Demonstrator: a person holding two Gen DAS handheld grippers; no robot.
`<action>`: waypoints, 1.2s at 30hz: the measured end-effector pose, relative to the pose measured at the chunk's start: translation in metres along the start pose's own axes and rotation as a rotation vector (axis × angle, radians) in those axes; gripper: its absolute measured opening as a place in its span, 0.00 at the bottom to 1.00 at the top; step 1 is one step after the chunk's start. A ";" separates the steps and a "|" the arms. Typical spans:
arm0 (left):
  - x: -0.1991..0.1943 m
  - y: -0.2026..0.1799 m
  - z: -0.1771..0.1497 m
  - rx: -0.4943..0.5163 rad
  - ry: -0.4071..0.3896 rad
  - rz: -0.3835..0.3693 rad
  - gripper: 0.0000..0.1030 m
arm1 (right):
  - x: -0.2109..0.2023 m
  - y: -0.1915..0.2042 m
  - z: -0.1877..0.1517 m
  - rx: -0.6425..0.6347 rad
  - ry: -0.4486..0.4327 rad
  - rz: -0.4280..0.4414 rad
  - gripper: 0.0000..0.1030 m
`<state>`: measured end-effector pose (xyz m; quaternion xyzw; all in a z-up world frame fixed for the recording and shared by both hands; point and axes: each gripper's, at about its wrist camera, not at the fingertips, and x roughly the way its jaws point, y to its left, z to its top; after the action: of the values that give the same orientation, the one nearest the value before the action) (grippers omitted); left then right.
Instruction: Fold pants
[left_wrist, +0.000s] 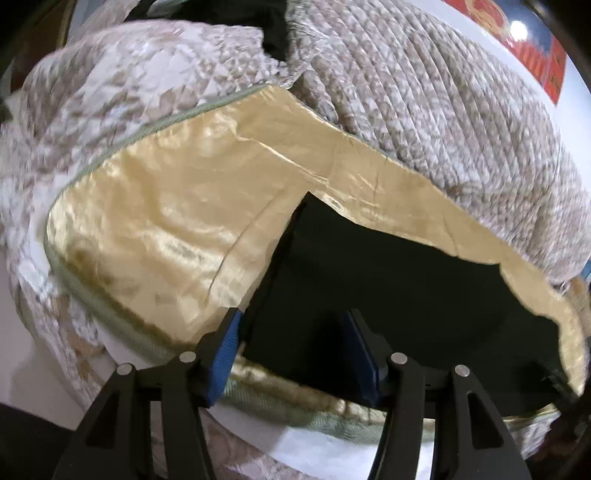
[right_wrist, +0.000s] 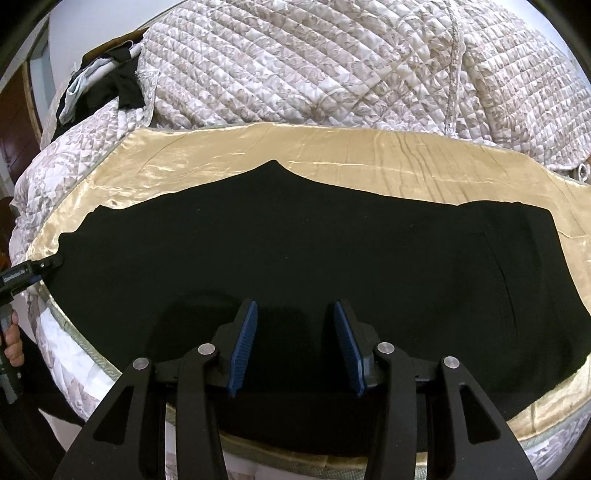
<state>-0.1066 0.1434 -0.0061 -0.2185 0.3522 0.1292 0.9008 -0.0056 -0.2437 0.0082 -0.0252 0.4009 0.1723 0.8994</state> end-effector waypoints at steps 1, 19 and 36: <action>-0.002 0.003 -0.002 -0.022 0.000 -0.019 0.57 | -0.001 -0.001 0.000 0.000 0.000 0.000 0.43; 0.000 0.002 -0.004 -0.053 -0.022 -0.089 0.37 | 0.002 -0.001 0.001 0.004 0.002 0.011 0.46; -0.009 -0.044 0.025 0.008 -0.034 -0.154 0.06 | -0.002 -0.003 0.002 0.055 -0.013 0.032 0.46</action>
<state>-0.0817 0.1162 0.0294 -0.2392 0.3195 0.0616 0.9148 -0.0040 -0.2467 0.0108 0.0070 0.3999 0.1756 0.8995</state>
